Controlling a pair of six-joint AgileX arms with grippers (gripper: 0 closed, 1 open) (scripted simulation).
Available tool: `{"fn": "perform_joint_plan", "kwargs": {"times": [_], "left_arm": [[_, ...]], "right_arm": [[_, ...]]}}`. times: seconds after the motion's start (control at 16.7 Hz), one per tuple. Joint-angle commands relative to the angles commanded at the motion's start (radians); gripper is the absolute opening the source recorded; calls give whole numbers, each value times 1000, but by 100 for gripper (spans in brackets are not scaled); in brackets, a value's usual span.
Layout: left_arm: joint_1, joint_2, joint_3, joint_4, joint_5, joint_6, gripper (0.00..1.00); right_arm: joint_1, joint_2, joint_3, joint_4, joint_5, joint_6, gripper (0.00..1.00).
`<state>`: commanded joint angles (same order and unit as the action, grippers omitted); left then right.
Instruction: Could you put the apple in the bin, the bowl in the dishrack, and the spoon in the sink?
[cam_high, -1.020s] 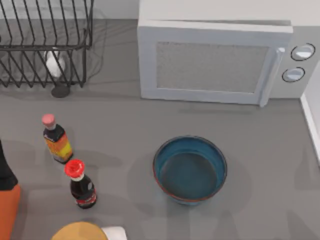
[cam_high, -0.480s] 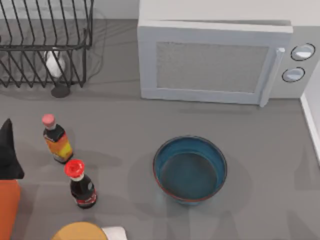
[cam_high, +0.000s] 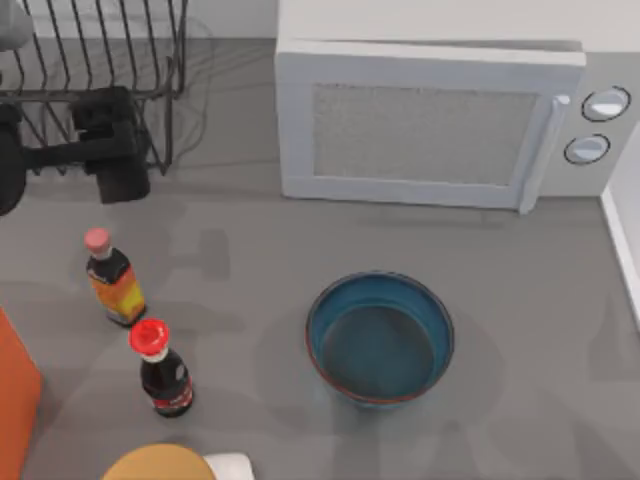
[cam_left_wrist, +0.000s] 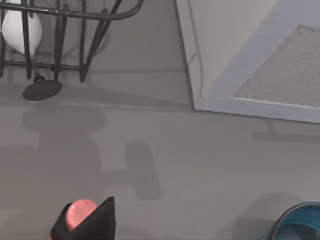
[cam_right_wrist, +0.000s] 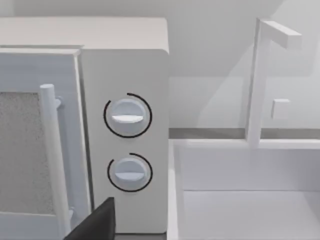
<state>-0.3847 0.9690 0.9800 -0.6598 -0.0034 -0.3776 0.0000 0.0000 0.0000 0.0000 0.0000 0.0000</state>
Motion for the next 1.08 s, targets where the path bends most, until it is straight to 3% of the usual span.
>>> {"fn": "perform_joint_plan", "kwargs": {"times": [0.66,0.9,1.08], "left_arm": [[-452,1198,1213,-734,9,-430,100],[-545,1447,1467,-888,9,-521,100],[-577,1522,1543,-939,10,-551,100]], "right_arm": [[0,0,0,0,0,0,100],[0,0,0,0,0,0,100],[0,0,0,0,0,0,100]]}}
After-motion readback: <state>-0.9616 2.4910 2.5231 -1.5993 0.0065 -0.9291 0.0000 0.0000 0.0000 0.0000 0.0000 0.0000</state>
